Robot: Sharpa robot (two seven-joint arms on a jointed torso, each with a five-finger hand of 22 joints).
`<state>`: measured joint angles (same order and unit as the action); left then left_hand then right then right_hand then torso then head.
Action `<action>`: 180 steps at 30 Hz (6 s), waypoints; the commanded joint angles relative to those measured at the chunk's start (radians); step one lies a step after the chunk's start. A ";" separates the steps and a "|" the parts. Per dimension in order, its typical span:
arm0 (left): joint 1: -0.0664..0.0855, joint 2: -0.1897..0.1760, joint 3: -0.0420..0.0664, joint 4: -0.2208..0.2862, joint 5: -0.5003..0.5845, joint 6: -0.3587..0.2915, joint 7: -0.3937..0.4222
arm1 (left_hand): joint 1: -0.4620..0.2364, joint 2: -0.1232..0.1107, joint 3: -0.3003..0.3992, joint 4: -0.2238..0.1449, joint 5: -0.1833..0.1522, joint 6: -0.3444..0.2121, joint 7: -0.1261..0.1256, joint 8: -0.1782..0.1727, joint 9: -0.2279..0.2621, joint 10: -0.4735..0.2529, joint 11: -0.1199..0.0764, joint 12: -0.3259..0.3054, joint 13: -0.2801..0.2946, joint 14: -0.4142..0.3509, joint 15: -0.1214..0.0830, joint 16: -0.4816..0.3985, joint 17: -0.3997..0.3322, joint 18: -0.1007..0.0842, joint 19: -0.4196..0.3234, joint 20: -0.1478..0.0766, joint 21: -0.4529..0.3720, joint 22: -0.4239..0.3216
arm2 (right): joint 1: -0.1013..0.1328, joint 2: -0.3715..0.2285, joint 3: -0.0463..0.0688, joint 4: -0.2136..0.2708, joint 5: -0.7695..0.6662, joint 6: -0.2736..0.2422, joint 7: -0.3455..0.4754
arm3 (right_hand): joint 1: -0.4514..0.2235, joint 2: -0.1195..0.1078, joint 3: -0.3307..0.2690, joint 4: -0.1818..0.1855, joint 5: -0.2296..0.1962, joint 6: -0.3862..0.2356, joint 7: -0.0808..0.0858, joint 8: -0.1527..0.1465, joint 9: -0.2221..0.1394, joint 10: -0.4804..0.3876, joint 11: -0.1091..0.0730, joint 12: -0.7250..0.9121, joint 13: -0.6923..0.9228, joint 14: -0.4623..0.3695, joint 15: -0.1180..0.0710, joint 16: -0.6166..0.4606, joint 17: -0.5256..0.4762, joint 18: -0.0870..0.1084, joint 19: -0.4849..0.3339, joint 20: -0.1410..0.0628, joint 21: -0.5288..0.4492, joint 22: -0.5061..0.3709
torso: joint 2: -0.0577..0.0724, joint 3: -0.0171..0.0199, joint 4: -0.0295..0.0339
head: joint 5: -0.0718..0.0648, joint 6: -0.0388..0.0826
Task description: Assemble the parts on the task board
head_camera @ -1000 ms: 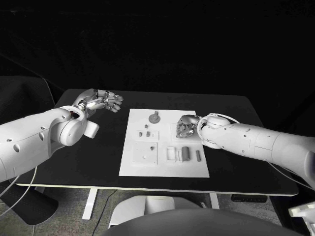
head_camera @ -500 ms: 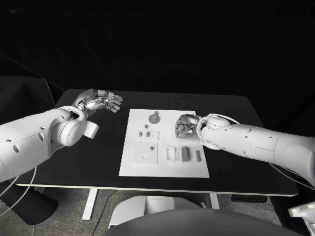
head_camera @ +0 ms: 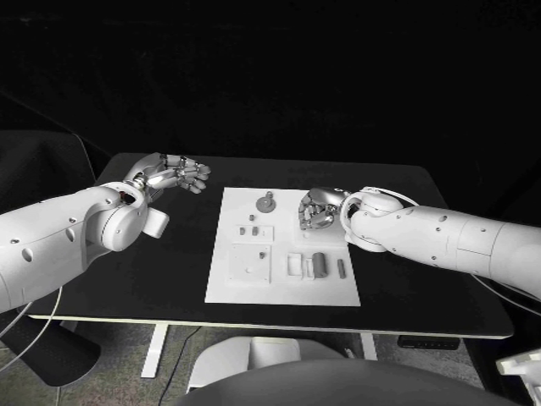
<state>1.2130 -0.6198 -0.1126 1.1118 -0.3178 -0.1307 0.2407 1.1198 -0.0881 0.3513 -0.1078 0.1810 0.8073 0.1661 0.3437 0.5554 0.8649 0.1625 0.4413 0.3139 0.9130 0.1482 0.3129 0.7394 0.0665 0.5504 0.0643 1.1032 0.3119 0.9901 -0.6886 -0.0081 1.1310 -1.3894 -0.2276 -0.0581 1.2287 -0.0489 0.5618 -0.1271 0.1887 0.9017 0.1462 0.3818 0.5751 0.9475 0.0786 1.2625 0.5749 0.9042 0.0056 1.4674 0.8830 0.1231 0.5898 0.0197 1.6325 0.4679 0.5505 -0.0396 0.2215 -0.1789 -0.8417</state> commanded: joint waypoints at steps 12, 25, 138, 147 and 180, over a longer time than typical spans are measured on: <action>0.001 0.003 0.001 0.001 0.006 0.008 0.010 | 0.005 0.007 -0.007 0.001 0.004 0.001 -0.002 -0.003 0.001 0.008 -0.001 -0.005 0.001 0.006 -0.002 -0.003 -0.002 -0.005 -0.002 0.000 -0.004 0.002 | 0.015 0.016 0.002 0.124 0.032 -0.011 0.042 | -0.002 -0.014 0.007 -0.001 -0.004 0.019 0.007 0.007 0.013 0.008 0.000 0.006 -0.001 0.008 -0.003 0.005 -0.001 0.004 0.004 0.000 0.004 0.000 | 0.001 0.0022 0.0021 | 0.015 -0.001; 0.001 0.009 0.001 -0.004 0.006 0.012 0.011 | 0.005 0.007 -0.007 0.001 0.004 0.001 -0.002 -0.003 0.001 0.008 -0.001 -0.005 0.001 0.006 -0.002 -0.003 -0.002 -0.005 -0.002 0.000 -0.005 0.002 | -0.016 0.086 -0.002 0.119 0.040 -0.002 0.066 | -0.003 -0.015 0.008 0.000 -0.004 0.019 0.007 0.006 0.013 0.009 0.000 0.006 -0.002 0.009 -0.003 0.005 -0.002 0.004 0.005 0.000 0.005 0.000 | 0.001 0.0007 0.0021 | 0.028 -0.005; 0.001 0.022 0.002 -0.010 0.006 0.022 0.009 | 0.004 0.009 -0.009 0.003 0.004 0.003 -0.002 -0.003 0.001 0.010 -0.001 -0.008 0.002 0.005 -0.002 -0.006 -0.004 -0.006 0.000 0.001 -0.008 0.003 | -0.089 0.228 -0.036 -0.015 -0.048 0.020 0.019 | -0.012 -0.019 0.014 0.006 -0.003 0.012 0.009 -0.001 0.011 0.015 -0.002 0.006 -0.003 0.016 -0.003 0.007 -0.003 0.005 0.013 -0.001 0.010 0.001 | 0.003 0.0001 0.0027 | 0.045 -0.025; 0.001 0.020 0.002 -0.010 0.006 0.021 0.010 | 0.004 0.009 -0.009 0.003 0.004 0.003 -0.002 -0.004 0.001 0.010 -0.001 -0.008 0.002 0.005 -0.002 -0.006 -0.004 -0.006 0.000 0.001 -0.008 0.003 | -0.089 0.222 -0.036 -0.018 -0.050 0.030 0.017 | -0.013 -0.019 0.014 0.006 -0.003 0.013 0.009 -0.001 0.011 0.015 -0.002 0.006 -0.004 0.016 -0.002 0.007 -0.003 0.005 0.014 -0.001 0.010 0.001 | 0.002 0.0009 0.0035 | 0.044 -0.028; 0.001 0.019 0.002 -0.009 0.006 0.024 0.007 | 0.004 0.009 -0.009 0.003 0.004 0.003 -0.002 -0.004 0.001 0.009 -0.001 -0.009 0.002 0.005 -0.002 -0.006 -0.005 -0.006 0.000 0.001 -0.009 0.003 | -0.089 0.224 -0.039 0.010 -0.056 0.032 0.032 | -0.025 -0.038 0.011 0.006 -0.005 0.014 0.009 -0.003 0.011 0.016 -0.002 0.005 -0.005 0.019 -0.002 0.007 -0.004 0.005 0.016 -0.001 0.013 0.001 | 0.001 -0.0004 0.0043 | 0.044 -0.031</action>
<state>1.2130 -0.6018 -0.1123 1.1008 -0.3173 -0.1190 0.2397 1.1198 -0.0881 0.3487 -0.1052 0.1810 0.8073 0.1661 0.3438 0.5554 0.8684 0.1589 0.4373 0.3143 0.9130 0.1482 0.3129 0.7353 0.0663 0.5504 0.0642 1.0995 0.3137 0.9030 -0.4666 -0.0449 1.1395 -1.4303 -0.2224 -0.0334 1.2034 -0.0742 0.5728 -0.1215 0.1858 0.9079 0.1534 0.3753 0.5857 0.9582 0.0750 1.2624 0.5706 0.9169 0.0077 1.4705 0.8806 0.1231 0.5969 0.0196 1.6414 0.4680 0.5517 -0.0403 0.2257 -0.1353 -0.8724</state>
